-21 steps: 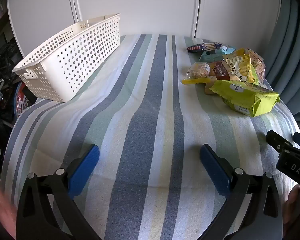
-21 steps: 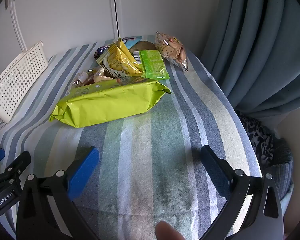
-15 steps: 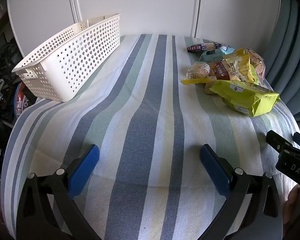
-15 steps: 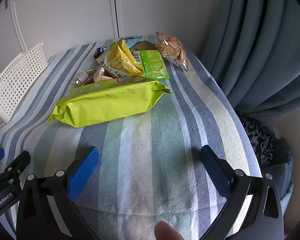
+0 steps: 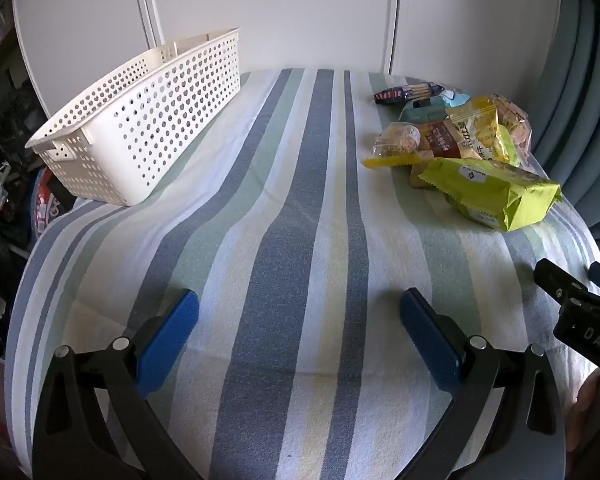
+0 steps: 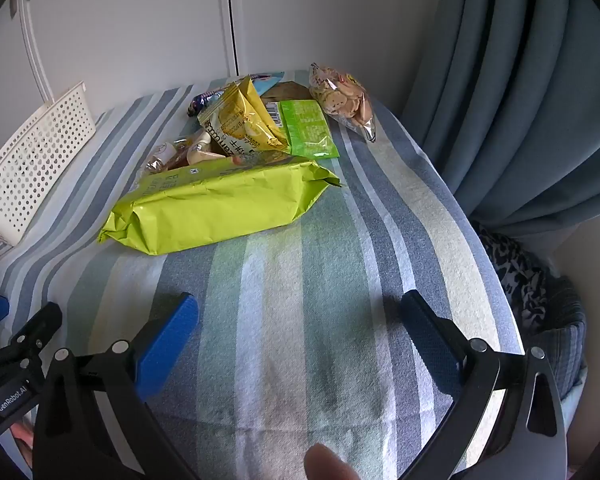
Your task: Organize snacks
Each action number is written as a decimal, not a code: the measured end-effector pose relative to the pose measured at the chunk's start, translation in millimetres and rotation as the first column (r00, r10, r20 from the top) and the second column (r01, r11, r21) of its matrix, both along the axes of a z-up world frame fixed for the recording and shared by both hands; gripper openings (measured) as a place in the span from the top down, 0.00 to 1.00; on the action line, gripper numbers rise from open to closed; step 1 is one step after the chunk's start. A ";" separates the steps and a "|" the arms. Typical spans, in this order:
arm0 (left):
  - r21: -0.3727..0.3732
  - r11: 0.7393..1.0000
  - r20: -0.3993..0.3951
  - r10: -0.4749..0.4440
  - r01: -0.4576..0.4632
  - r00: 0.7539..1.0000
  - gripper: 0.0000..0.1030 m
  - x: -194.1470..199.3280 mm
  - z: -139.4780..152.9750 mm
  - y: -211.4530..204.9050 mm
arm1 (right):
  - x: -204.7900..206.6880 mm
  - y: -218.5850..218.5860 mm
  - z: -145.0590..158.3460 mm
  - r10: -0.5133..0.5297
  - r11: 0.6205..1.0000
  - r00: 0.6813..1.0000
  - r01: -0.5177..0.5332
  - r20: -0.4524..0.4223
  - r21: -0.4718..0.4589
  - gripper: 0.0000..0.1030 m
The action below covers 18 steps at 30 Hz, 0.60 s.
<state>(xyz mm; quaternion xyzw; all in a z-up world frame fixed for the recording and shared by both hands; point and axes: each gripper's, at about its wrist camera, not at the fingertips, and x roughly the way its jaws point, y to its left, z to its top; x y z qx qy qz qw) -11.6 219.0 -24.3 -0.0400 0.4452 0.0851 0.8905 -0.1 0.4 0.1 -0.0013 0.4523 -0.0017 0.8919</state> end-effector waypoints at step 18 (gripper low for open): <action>-0.004 0.998 0.001 -0.056 0.056 0.998 0.02 13.4 0.9 -4.2 | 0.0 0.2 0.1 0.000 1.000 1.000 0.000 0.000 0.001 0.05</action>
